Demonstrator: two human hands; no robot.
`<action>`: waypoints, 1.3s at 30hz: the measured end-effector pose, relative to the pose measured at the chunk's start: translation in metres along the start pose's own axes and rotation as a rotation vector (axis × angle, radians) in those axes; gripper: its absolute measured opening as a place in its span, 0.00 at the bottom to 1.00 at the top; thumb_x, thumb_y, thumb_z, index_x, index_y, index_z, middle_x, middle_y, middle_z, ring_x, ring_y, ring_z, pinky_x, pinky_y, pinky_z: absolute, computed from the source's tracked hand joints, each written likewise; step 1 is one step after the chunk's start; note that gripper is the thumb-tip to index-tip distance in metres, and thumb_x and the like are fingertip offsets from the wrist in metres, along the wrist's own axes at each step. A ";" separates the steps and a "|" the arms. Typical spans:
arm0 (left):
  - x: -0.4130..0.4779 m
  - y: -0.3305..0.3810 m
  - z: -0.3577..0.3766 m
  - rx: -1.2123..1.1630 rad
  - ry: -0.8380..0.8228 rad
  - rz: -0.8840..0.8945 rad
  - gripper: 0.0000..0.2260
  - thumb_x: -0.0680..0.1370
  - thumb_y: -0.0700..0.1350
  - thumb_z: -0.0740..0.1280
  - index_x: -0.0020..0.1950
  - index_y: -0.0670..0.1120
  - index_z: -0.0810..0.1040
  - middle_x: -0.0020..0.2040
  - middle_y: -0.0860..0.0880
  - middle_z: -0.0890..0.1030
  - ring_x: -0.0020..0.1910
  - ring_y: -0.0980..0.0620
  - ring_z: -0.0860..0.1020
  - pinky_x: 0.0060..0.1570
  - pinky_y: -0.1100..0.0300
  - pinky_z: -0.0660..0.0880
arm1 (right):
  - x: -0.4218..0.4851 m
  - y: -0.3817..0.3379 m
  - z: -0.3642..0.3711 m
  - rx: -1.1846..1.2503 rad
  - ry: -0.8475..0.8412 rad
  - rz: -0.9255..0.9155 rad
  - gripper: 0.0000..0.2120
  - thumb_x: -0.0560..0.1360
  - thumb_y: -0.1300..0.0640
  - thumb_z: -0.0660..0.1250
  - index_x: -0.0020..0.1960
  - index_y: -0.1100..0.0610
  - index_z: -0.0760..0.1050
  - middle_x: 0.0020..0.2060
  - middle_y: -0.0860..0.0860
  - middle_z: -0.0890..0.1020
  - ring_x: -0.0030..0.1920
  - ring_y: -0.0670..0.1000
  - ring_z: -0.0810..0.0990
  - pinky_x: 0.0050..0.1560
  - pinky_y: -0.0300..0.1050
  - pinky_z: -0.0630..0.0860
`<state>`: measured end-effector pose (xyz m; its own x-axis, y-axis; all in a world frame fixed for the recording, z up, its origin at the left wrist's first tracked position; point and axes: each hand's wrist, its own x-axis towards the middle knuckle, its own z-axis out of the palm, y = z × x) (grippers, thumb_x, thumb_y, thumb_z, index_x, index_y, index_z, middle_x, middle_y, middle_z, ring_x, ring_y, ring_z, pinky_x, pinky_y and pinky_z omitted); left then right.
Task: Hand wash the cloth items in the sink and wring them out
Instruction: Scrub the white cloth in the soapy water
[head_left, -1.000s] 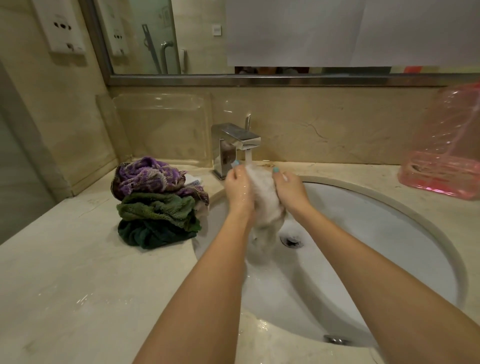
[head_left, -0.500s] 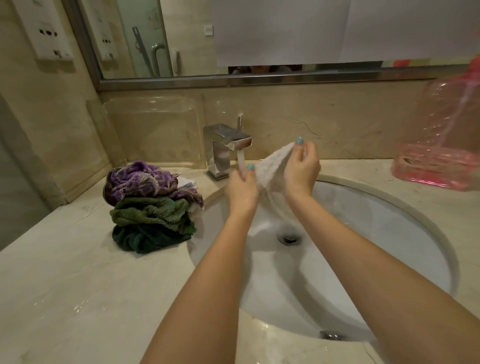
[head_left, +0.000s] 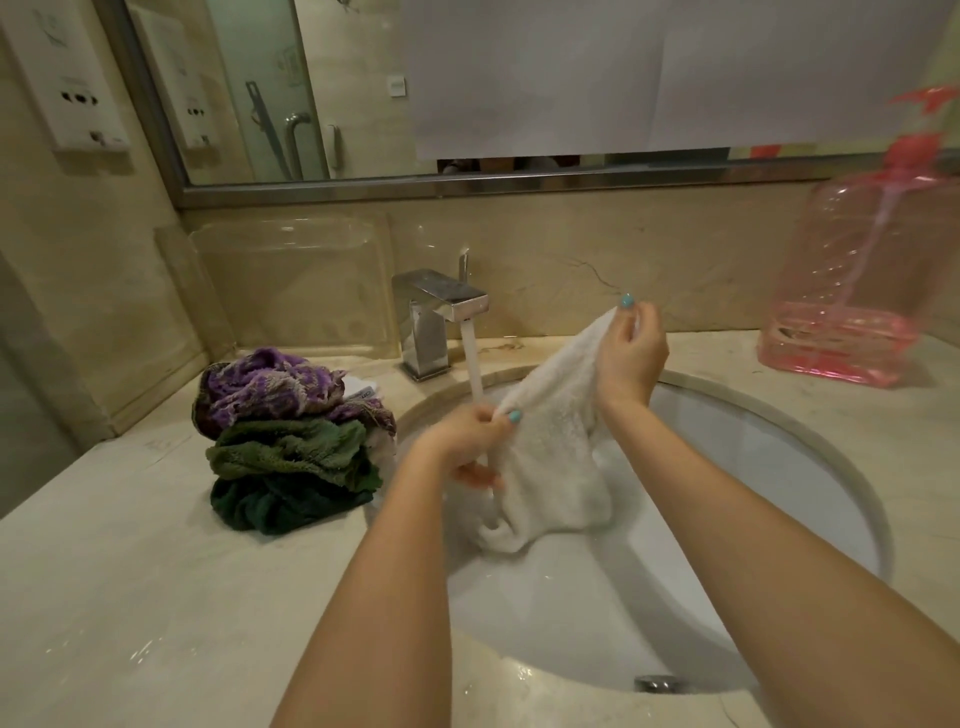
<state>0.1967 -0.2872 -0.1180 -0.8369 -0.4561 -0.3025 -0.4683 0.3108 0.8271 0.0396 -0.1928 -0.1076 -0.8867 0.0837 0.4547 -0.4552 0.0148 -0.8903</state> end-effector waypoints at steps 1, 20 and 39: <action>0.000 -0.002 0.001 -0.032 0.038 0.018 0.14 0.81 0.58 0.61 0.58 0.49 0.74 0.47 0.49 0.79 0.36 0.51 0.82 0.35 0.60 0.79 | 0.000 0.003 -0.001 -0.027 0.009 -0.013 0.10 0.83 0.53 0.57 0.44 0.55 0.70 0.40 0.49 0.74 0.43 0.52 0.74 0.45 0.48 0.71; 0.009 0.019 0.027 -0.388 0.381 0.390 0.10 0.78 0.37 0.67 0.59 0.40 0.78 0.51 0.45 0.81 0.48 0.49 0.79 0.46 0.63 0.77 | -0.014 0.020 0.009 -0.117 -0.636 0.385 0.24 0.83 0.46 0.51 0.70 0.62 0.67 0.61 0.51 0.74 0.62 0.54 0.73 0.62 0.46 0.68; 0.004 0.003 -0.003 -0.507 0.228 0.110 0.15 0.81 0.54 0.62 0.62 0.46 0.73 0.53 0.46 0.78 0.37 0.49 0.76 0.49 0.49 0.81 | 0.005 0.012 -0.016 -0.088 -0.334 0.177 0.18 0.83 0.57 0.55 0.35 0.53 0.59 0.30 0.49 0.64 0.31 0.47 0.60 0.29 0.39 0.57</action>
<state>0.1931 -0.2903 -0.1156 -0.7642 -0.6300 -0.1380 -0.1398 -0.0471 0.9891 0.0312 -0.1766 -0.1162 -0.9350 -0.2367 0.2641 -0.2970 0.1155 -0.9479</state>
